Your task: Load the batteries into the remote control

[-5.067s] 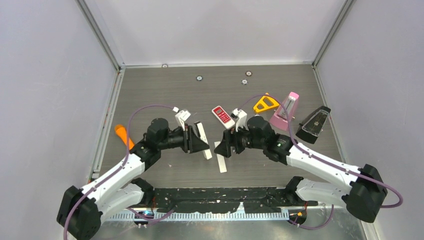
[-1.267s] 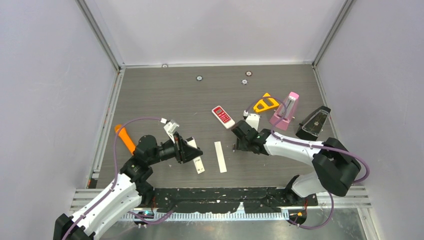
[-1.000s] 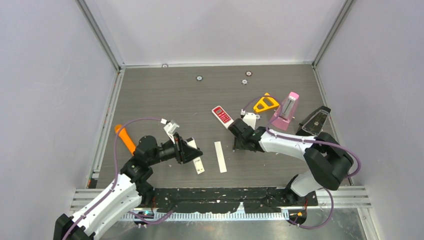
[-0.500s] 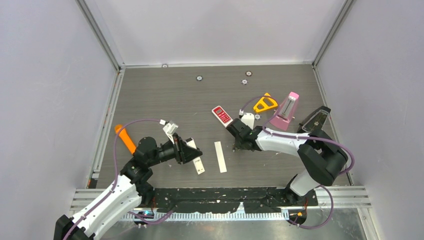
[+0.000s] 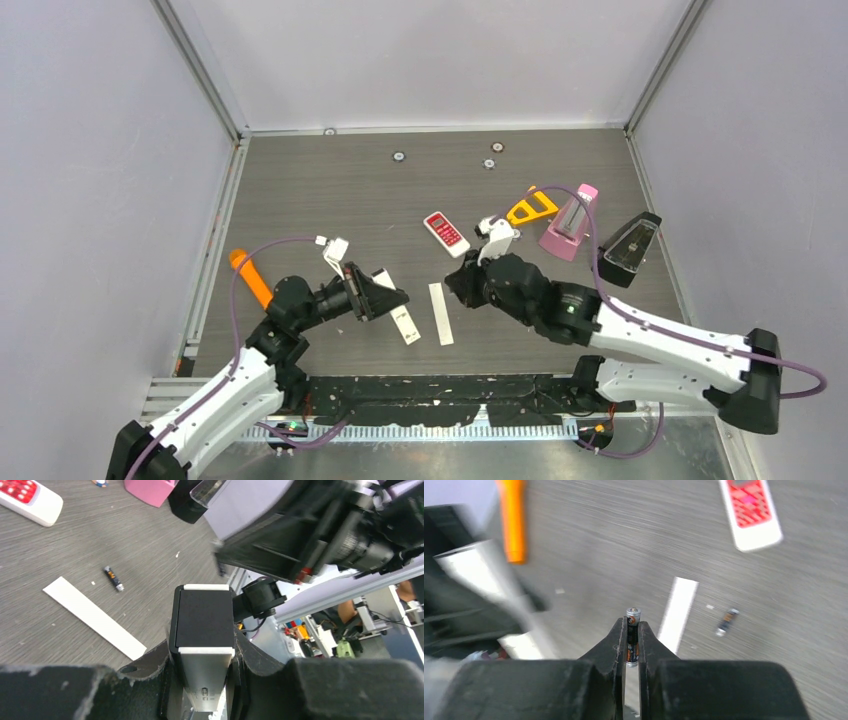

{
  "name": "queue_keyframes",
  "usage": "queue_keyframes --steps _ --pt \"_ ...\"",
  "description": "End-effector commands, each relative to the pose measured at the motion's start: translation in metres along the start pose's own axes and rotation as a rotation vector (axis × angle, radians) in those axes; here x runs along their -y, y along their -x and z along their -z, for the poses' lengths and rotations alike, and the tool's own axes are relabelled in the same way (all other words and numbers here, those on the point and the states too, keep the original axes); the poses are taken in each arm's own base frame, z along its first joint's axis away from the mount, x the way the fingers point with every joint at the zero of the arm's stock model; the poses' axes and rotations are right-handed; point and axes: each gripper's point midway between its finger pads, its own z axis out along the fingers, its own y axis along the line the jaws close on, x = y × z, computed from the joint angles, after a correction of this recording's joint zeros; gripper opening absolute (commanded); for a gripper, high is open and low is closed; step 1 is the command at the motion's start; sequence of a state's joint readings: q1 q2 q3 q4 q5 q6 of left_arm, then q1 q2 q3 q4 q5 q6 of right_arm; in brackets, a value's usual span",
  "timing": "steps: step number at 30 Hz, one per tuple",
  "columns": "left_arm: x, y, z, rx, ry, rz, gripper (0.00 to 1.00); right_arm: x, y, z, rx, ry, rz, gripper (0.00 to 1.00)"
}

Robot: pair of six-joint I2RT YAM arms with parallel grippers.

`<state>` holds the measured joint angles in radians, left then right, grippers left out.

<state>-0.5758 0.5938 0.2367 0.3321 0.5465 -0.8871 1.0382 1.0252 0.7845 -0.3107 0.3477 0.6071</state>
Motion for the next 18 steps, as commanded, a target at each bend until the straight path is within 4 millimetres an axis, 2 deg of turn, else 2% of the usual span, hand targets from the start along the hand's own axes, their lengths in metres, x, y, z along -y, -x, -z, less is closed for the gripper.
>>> queue_keyframes --steps 1,5,7,13,18 --pt "0.037 0.029 -0.001 0.109 -0.145 0.045 0.0 -0.059 0.047 0.044 0.18 0.205 0.058 0.05" --pt "0.047 0.038 0.0 0.145 -0.181 0.098 0.0 -0.105 0.048 0.076 0.237 0.353 0.1 0.05" --pt "0.052 0.042 0.001 0.159 -0.198 0.112 0.0 -0.121 0.048 0.084 0.257 0.389 0.13 0.05" --pt "0.063 0.049 0.005 0.185 -0.231 0.157 0.0 -0.159 0.041 0.086 0.257 0.417 0.194 0.05" --pt "0.069 0.05 0.006 0.173 -0.25 0.182 0.0 -0.174 0.038 0.085 0.264 0.417 0.23 0.05"
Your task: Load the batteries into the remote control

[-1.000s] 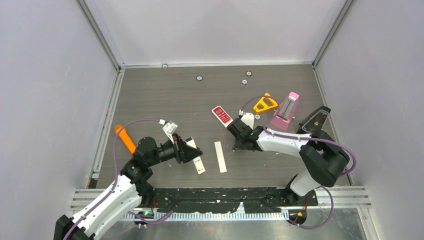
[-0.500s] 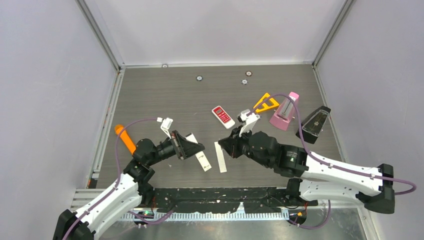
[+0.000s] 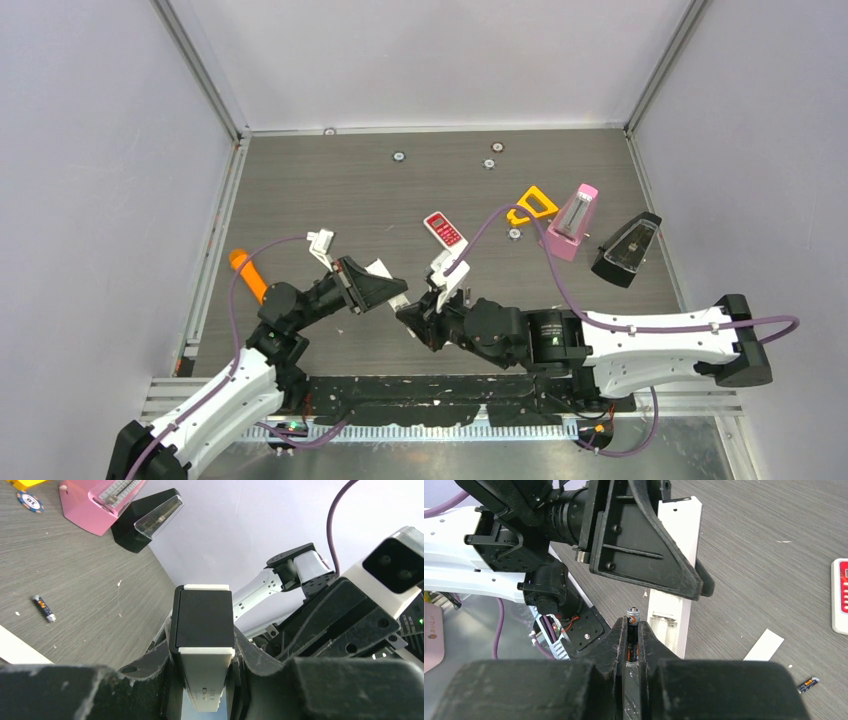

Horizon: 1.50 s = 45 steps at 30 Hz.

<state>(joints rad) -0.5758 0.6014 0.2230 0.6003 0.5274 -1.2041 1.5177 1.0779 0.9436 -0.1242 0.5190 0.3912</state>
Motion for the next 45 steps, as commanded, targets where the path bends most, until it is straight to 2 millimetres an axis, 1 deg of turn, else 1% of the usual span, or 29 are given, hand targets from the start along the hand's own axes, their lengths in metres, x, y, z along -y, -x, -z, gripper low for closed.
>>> queue_keyframes --steps 1,7,8,9,10,11,12,14,15,20,30,39,41,45 --pt "0.027 0.011 0.0 0.033 -0.094 0.0 0.0 -0.013 0.038 -0.002 0.108 -0.008 -0.002 0.05" --pt "0.034 0.01 0.001 0.023 -0.12 -0.004 0.0 -0.01 0.028 -0.008 0.099 -0.034 0.035 0.05" --pt "0.033 0.009 0.001 0.021 -0.118 -0.002 0.0 -0.007 0.023 -0.01 0.092 -0.041 0.051 0.05" --pt "0.034 0.009 0.001 0.021 -0.12 -0.003 0.0 -0.007 0.022 -0.011 0.099 -0.042 0.054 0.05" --pt "0.034 0.009 0.001 0.019 -0.121 -0.002 0.0 -0.004 0.016 -0.011 0.09 -0.049 0.071 0.05" --pt "0.034 0.009 0.001 0.016 -0.121 -0.001 0.0 -0.004 0.02 -0.012 0.109 -0.048 0.064 0.05" --pt "0.035 0.008 0.001 0.014 -0.123 0.0 0.0 -0.002 0.016 -0.012 0.109 -0.051 0.077 0.05" --pt "0.035 0.008 0.001 0.009 -0.124 0.003 0.0 -0.001 0.015 -0.012 0.121 -0.05 0.081 0.05" --pt "0.035 0.007 0.001 0.008 -0.126 0.003 0.0 -0.001 0.015 -0.012 0.126 -0.045 0.081 0.05" --pt "0.036 0.008 0.001 0.011 -0.128 0.007 0.0 -0.003 0.006 -0.016 0.101 -0.036 0.108 0.05" --pt "0.037 0.015 0.002 0.057 -0.127 0.021 0.0 0.003 -0.012 -0.013 0.044 -0.037 0.122 0.05" --pt "0.039 0.02 0.004 0.086 -0.121 0.018 0.0 0.007 -0.015 -0.008 0.042 -0.039 0.115 0.05" --pt "0.039 0.02 0.004 0.087 -0.121 0.019 0.0 0.011 -0.021 -0.007 0.02 -0.049 0.132 0.05" --pt "0.04 0.021 0.004 0.09 -0.123 0.018 0.0 0.011 -0.025 -0.009 -0.002 -0.055 0.148 0.09"
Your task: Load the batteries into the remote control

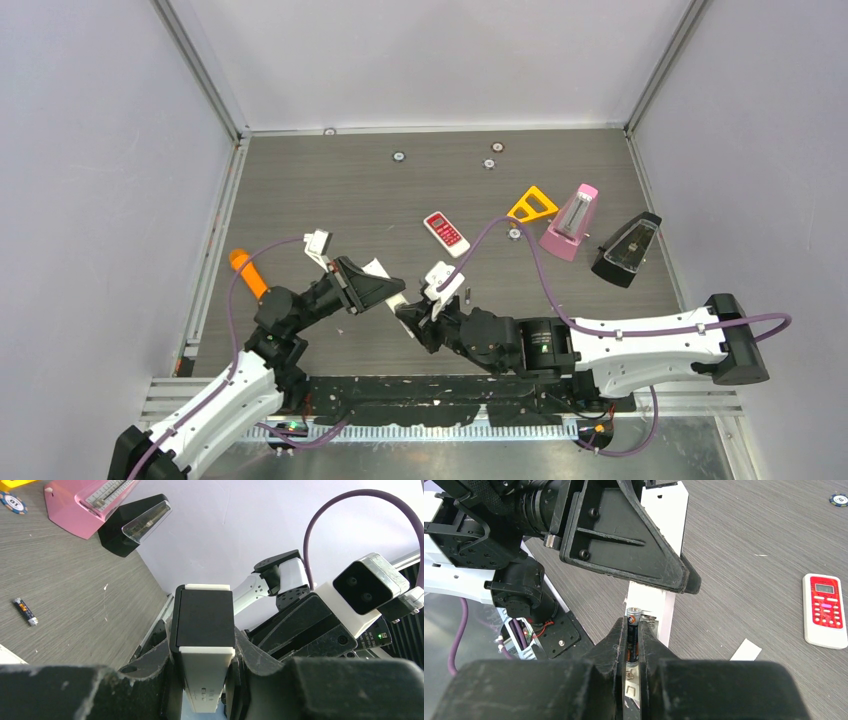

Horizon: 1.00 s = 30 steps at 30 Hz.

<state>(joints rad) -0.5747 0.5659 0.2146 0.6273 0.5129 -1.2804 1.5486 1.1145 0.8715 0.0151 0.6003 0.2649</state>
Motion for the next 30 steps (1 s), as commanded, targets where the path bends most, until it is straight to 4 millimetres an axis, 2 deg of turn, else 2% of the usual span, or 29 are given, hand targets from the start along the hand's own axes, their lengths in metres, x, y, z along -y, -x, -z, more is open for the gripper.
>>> queue_keyframes --steps 1,4,11,13,17,22,30 --pt "0.028 0.014 -0.001 0.057 -0.087 -0.032 0.0 0.005 -0.017 0.002 -0.065 -0.017 0.04 0.11" --pt "0.027 0.014 -0.001 0.057 -0.084 -0.033 0.0 0.003 -0.019 0.002 -0.096 -0.021 0.047 0.15" --pt "0.026 0.014 0.0 0.06 -0.082 -0.037 0.0 -0.001 -0.02 0.006 -0.118 0.002 0.017 0.16" --pt "0.026 0.014 -0.001 0.059 -0.082 -0.038 0.0 -0.001 -0.018 0.008 -0.118 0.003 0.01 0.2" --pt "0.026 0.014 -0.001 0.056 -0.081 -0.039 0.0 0.0 -0.01 0.011 -0.105 -0.004 -0.016 0.36" --pt "0.028 0.014 0.0 0.052 -0.087 -0.045 0.0 0.003 0.012 0.021 -0.057 -0.01 -0.086 0.57" --pt "0.027 0.013 0.0 0.05 -0.082 -0.051 0.0 0.014 0.044 0.045 0.022 -0.013 -0.218 0.68"
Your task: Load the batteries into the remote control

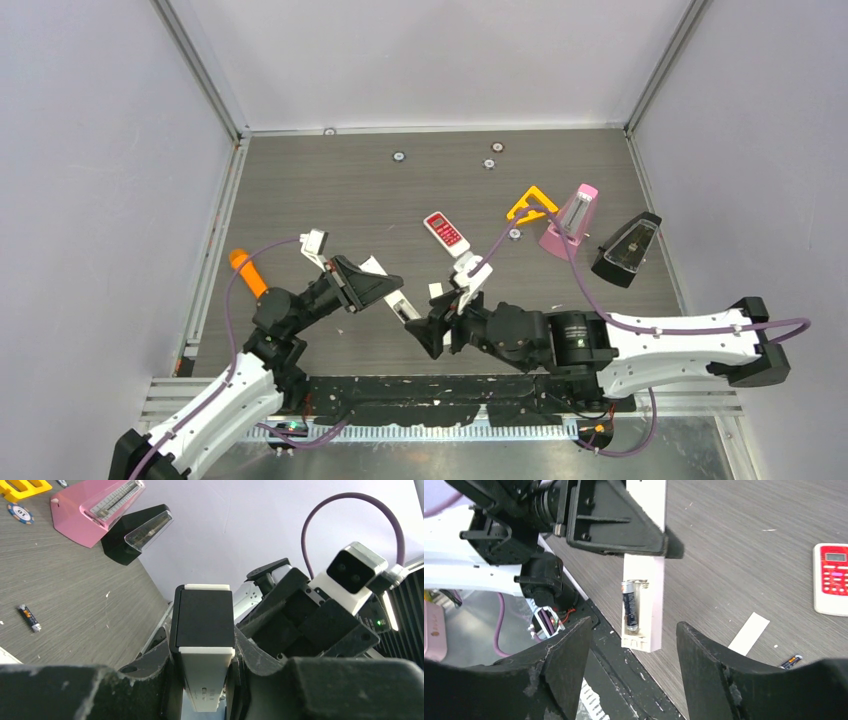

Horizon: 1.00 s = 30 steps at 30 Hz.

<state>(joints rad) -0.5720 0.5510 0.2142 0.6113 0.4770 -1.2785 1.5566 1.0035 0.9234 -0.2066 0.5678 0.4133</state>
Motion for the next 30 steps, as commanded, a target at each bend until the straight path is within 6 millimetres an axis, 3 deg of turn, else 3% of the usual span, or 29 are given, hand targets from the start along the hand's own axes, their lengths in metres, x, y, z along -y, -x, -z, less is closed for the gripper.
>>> queue_keyframes --steps 1,6,7,10,15,21,30 --pt "0.028 0.007 0.0 0.015 -0.096 -0.049 0.0 0.007 0.037 0.019 0.089 -0.028 -0.127 0.71" --pt "0.03 0.005 0.0 0.002 -0.104 -0.06 0.0 0.017 0.037 0.025 0.053 -0.094 -0.257 0.87" --pt "0.031 0.004 0.0 -0.003 -0.109 -0.066 0.0 0.015 0.035 0.023 0.035 -0.09 -0.282 0.93" --pt "0.037 0.001 0.001 -0.029 -0.133 -0.088 0.0 0.015 0.031 0.015 -0.012 -0.065 -0.389 0.99" --pt "0.047 -0.002 0.002 -0.057 -0.162 -0.118 0.0 0.007 0.022 0.003 -0.068 0.026 -0.478 1.0" --pt "0.041 -0.003 -0.002 -0.072 -0.14 -0.108 0.0 -0.002 0.023 -0.01 -0.082 0.075 -0.52 1.0" --pt "0.043 -0.003 -0.002 -0.078 -0.147 -0.119 0.0 -0.007 0.002 -0.029 -0.145 0.077 -0.528 0.94"
